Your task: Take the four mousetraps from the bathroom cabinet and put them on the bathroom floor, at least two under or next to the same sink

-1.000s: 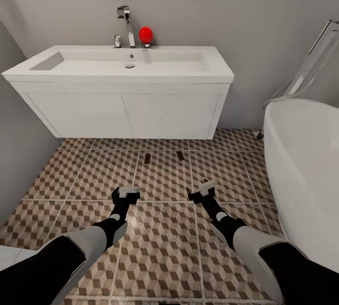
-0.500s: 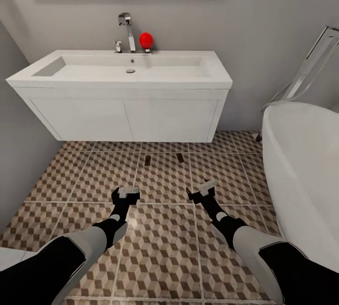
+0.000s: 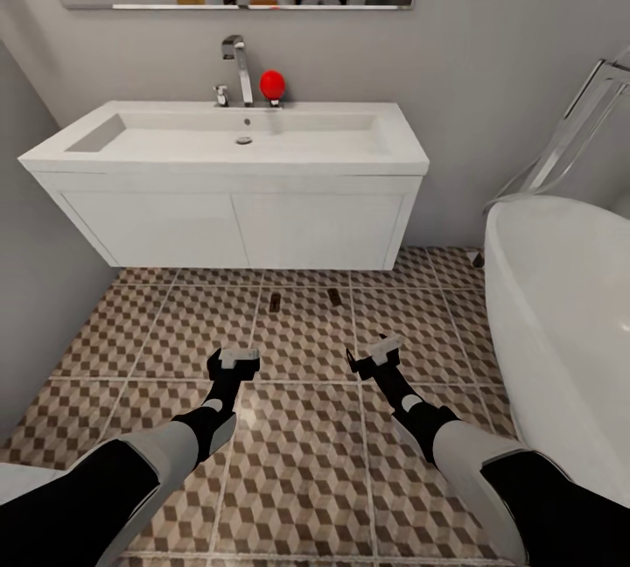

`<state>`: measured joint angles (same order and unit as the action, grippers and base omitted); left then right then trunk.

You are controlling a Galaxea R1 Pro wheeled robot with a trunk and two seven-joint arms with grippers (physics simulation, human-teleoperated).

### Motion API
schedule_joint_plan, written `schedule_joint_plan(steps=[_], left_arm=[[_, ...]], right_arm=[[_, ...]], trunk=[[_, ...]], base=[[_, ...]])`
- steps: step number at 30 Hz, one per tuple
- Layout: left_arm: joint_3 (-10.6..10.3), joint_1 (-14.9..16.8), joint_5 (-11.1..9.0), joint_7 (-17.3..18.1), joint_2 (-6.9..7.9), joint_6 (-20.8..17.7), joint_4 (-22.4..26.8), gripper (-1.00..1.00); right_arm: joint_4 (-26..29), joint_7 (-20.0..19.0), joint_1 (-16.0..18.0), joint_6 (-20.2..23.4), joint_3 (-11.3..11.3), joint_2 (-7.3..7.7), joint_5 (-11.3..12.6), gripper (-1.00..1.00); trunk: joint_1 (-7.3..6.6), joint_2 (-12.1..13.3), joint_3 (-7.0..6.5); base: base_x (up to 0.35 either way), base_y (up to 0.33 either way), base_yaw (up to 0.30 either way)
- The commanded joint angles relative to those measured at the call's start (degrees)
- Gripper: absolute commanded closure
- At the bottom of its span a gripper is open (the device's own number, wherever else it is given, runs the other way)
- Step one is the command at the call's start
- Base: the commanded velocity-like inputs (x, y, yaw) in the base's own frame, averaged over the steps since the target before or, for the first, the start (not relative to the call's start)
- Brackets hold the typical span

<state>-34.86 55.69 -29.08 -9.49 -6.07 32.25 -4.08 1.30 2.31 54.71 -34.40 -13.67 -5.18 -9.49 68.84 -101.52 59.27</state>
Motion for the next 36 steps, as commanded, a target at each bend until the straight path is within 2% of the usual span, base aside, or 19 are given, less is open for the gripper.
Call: schedule_joint_plan(steps=[1, 36], left_arm=[[-0.5, 0.1, -0.1, -0.3, -0.05, 0.3, -0.2, -1.00], [-0.5, 0.0, -0.1, -0.3, 0.00, 0.2, -0.2, -1.00]], right_arm=[[-0.1, 0.2, 0.0, -0.1, 0.1, 0.00, -0.5, -1.00], [0.0, 0.3, -1.0, -0.5, 0.1, -0.42, -0.5, -1.00]], trunk=[[-0.23, 0.4, -0.15], [-7.92, 14.4, -6.43]], base=[[0.000, 0.000, 0.000], [0.000, 0.000, 0.000]])
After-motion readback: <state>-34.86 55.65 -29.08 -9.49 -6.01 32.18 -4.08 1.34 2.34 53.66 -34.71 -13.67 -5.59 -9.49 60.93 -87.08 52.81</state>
